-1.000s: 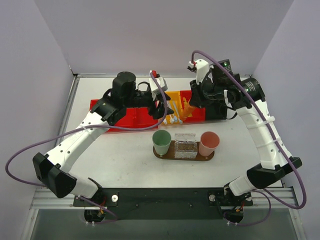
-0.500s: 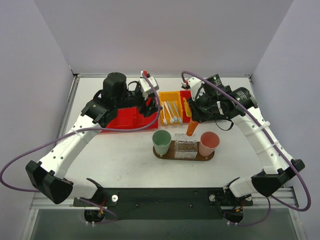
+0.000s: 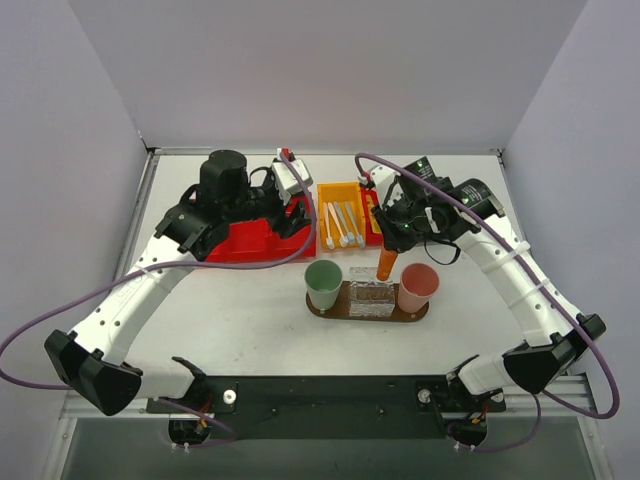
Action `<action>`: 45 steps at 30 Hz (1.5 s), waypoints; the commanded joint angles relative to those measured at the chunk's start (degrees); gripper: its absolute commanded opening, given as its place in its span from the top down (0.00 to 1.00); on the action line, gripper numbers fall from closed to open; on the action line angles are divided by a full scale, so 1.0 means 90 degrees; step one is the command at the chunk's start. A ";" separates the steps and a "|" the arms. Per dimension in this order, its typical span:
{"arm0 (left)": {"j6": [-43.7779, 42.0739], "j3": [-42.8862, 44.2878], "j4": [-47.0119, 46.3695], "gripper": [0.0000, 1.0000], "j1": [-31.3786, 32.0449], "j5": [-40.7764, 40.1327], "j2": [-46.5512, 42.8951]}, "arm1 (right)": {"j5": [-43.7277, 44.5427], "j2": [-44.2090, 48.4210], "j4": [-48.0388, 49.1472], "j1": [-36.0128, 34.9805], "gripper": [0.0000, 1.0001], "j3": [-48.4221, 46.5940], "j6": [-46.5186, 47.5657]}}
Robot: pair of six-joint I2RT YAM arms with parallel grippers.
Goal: Prepare toiletry sets of a toothbrush and toothpaste on the tray
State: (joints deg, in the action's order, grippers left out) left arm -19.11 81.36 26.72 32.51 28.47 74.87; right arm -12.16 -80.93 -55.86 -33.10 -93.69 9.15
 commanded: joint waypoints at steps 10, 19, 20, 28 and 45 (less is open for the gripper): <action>-0.0171 -0.0046 0.0029 0.29 -0.0028 -0.0028 -0.0233 | 0.0141 -0.0012 0.0463 -0.0052 1.00 0.0459 0.0068; -0.0181 -0.0105 0.0010 0.29 -0.0028 -0.0067 -0.0253 | 0.0121 -0.0051 0.0532 -0.0082 1.00 0.0615 0.0068; -0.0181 -0.0114 0.0000 0.29 -0.0028 -0.0058 -0.0253 | 0.0121 -0.0061 0.0532 -0.0082 1.00 0.0625 0.0068; -0.0191 -0.0134 0.0010 0.29 -0.0028 -0.0077 -0.0282 | 0.0209 -0.0051 0.0571 -0.0101 1.00 0.0674 0.0077; -0.0181 -0.0173 -0.0049 0.29 -0.0038 -0.0067 -0.0321 | 0.0238 0.0037 0.0649 -0.0101 1.00 0.0859 0.0097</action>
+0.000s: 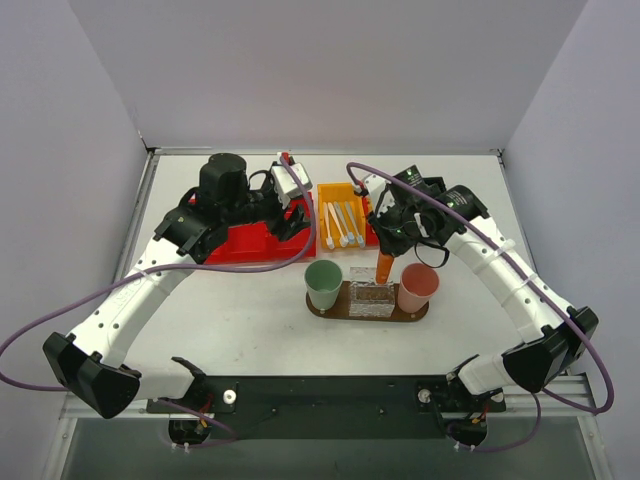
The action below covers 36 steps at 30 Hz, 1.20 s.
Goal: Prepare toiletry sets of a toothbrush and toothpaste on the tray
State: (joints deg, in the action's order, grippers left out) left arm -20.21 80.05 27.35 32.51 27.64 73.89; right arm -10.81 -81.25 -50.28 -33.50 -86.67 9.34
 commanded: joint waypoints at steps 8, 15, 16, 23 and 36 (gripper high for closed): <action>-0.0069 -0.0066 -0.0129 0.29 -0.0038 0.0015 -0.0231 | 0.0029 0.0151 0.0167 -0.0058 1.00 0.0255 0.0104; -0.0059 -0.0115 -0.0168 0.29 -0.0048 0.0015 -0.0222 | -0.0039 0.0229 0.0401 -0.0058 1.00 0.0528 0.0124; -0.0059 -0.0125 -0.0168 0.29 -0.0048 0.0015 -0.0231 | -0.0049 0.0239 0.0430 -0.0058 1.00 0.0558 0.0134; -0.0060 -0.0154 -0.0178 0.29 -0.0058 0.0025 -0.0251 | -0.0117 0.0278 0.0626 -0.0058 1.00 0.0802 0.0173; -0.0089 -0.0223 -0.0168 0.29 -0.0068 0.0054 -0.0280 | -0.0088 0.0210 0.1114 -0.0058 1.00 0.1417 0.0251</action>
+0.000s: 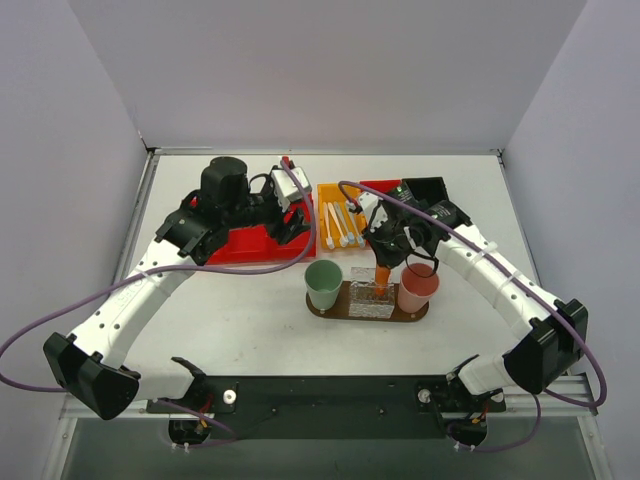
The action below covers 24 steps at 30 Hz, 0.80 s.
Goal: Prepare toiletry sets of a toothbrush and toothpaste on the tray
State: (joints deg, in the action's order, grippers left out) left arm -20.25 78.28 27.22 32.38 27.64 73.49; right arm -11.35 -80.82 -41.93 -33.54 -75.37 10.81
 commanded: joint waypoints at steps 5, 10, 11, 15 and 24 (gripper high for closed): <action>-0.0094 -0.0026 -0.0134 0.29 -0.0053 0.0044 -0.0236 | -0.0008 0.0151 0.0294 -0.0053 1.00 0.0259 0.0088; -0.0094 -0.0075 -0.0173 0.29 -0.0053 0.0093 -0.0236 | 0.0021 0.0161 0.0430 -0.0053 1.00 0.0494 0.0117; -0.0094 -0.0084 -0.0164 0.29 -0.0053 0.0093 -0.0236 | 0.0021 0.0161 0.0479 -0.0062 1.00 0.0523 0.0098; -0.0103 -0.0085 -0.0164 0.29 -0.0053 0.0093 -0.0246 | 0.0041 0.0151 0.0577 -0.0062 1.00 0.0621 0.0127; -0.0123 -0.0094 -0.0144 0.29 -0.0053 0.0113 -0.0256 | -0.0027 0.0288 0.0675 -0.0053 1.00 0.0767 0.0137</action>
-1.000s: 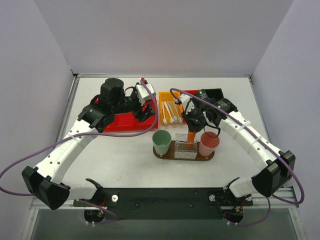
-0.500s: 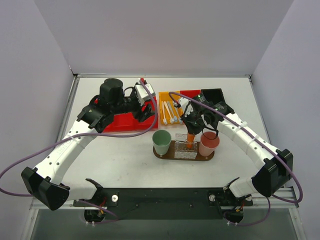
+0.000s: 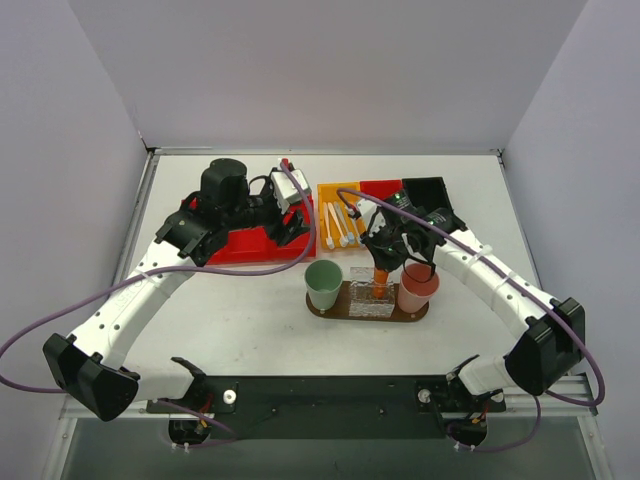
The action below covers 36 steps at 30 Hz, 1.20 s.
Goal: Prepare toiletry sets of a toothbrush and toothpaste on the tray
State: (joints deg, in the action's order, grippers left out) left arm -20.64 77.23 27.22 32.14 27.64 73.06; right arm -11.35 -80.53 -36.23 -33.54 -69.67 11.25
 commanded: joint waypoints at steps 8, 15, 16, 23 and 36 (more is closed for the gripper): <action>-0.0079 0.0012 -0.0144 0.29 -0.0026 0.0122 -0.0217 | -0.0066 0.0325 -0.0008 -0.0072 0.97 0.0163 0.0088; -0.0099 0.0003 -0.0144 0.29 -0.0026 0.0132 -0.0217 | -0.0057 0.0383 -0.0076 -0.0102 0.87 0.0124 0.0069; -0.0089 0.0003 -0.0154 0.29 -0.0026 0.0132 -0.0217 | -0.0047 0.0393 -0.0086 -0.0102 0.85 0.0124 0.0069; -0.0128 0.0003 -0.0163 0.29 -0.0026 0.0103 -0.0207 | 0.0079 0.0530 -0.0125 -0.0111 0.70 0.0105 0.0059; 0.0008 0.0032 -0.0602 0.24 -0.0036 -0.0199 0.0066 | 0.0939 0.0803 -0.0194 -0.0082 0.44 -0.0627 0.0166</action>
State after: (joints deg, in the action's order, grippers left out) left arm -21.23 76.93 26.28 32.14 27.16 73.06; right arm -7.20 -75.48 -37.19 -34.22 -71.29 12.03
